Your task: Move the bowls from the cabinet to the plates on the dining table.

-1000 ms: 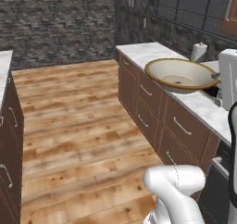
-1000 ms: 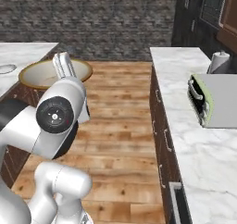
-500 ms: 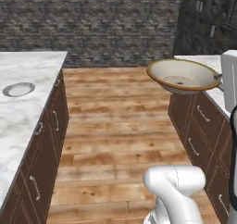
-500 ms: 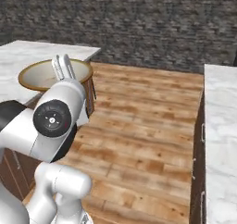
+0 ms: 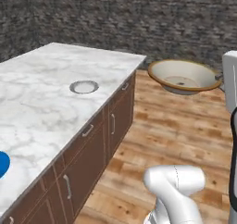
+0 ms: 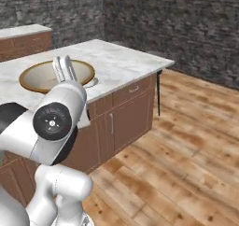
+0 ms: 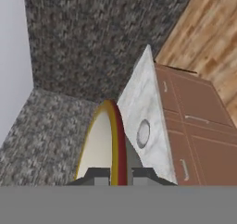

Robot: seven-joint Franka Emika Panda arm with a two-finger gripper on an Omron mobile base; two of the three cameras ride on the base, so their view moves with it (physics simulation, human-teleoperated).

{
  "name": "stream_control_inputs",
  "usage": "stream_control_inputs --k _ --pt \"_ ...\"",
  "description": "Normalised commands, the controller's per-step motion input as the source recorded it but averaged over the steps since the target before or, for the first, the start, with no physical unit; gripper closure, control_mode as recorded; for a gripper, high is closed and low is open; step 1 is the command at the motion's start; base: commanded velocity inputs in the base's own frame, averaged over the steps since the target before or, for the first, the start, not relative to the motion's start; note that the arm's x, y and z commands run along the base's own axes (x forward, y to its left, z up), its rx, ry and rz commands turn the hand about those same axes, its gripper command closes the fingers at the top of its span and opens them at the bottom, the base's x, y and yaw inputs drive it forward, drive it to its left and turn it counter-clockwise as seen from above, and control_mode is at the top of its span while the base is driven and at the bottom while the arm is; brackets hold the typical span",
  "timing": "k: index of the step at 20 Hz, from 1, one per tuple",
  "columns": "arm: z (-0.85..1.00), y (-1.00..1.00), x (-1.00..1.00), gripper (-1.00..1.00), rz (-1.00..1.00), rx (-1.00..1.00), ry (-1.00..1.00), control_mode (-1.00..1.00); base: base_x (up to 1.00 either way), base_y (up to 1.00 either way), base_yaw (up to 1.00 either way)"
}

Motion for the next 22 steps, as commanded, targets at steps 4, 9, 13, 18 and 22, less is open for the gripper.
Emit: stream_control_inputs --k 4,9,13,18,22 --pt "0.0 0.0 0.0 1.0 0.0 0.0 0.0 1.0 0.45 0.13 0.81" --pt "0.0 0.0 0.0 1.0 0.0 0.0 0.0 1.0 0.43 0.17 0.8" --pt "0.0 0.0 0.0 1.0 0.0 0.0 0.0 1.0 0.87 0.0 0.78" --pt "0.0 0.0 0.0 1.0 0.0 0.0 0.0 1.0 1.0 0.0 0.61" --pt "0.0 0.0 0.0 1.0 0.0 0.0 0.0 1.0 0.74 -0.11 0.19"
